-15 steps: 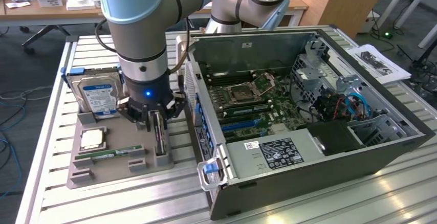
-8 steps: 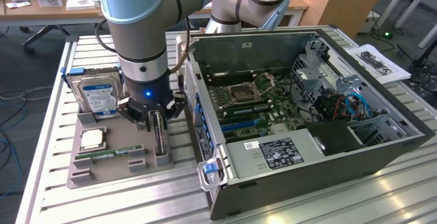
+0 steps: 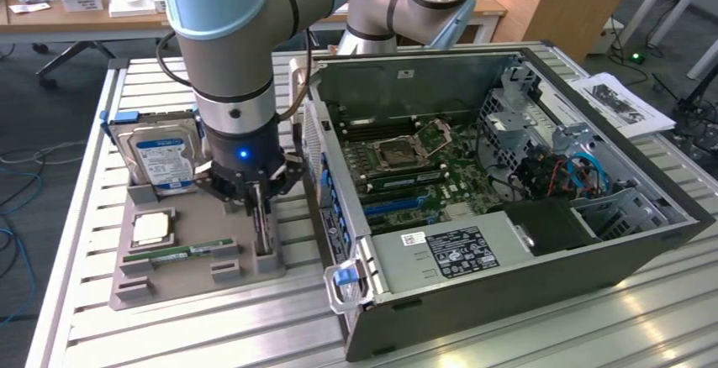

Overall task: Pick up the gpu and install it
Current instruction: 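Pick up the gpu and move the gpu toward the slot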

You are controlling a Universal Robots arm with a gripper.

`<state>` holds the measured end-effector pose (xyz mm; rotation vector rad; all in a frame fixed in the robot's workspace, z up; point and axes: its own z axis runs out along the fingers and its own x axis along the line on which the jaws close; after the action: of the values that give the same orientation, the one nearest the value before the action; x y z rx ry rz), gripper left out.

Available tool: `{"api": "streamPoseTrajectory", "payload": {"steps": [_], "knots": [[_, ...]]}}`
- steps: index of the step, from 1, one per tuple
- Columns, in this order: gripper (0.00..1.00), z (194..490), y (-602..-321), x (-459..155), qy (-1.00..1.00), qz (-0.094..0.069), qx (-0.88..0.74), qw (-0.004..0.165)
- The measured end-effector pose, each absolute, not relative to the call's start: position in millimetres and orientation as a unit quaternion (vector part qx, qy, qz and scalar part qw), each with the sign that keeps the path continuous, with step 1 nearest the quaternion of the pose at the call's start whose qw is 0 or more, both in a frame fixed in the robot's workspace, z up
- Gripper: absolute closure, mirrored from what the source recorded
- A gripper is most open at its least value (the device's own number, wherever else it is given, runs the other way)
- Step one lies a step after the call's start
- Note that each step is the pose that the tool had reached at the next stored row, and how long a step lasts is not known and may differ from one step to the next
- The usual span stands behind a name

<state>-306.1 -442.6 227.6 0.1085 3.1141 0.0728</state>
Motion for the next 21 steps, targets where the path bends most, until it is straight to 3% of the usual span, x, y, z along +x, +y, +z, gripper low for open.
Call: {"api": "streamPoseTrajectory", "payload": {"steps": [1, 3, 21], "knots": [[0.71, 227.6, -442.6, -306.1, 0.999, 0.023, 0.035, 0.012], [0.73, 227.6, -442.6, -306.1, 0.999, 0.023, 0.035, 0.012], [0.73, 227.4, -442.6, -306.1, 0.999, 0.023, 0.028, 0.012]]}}
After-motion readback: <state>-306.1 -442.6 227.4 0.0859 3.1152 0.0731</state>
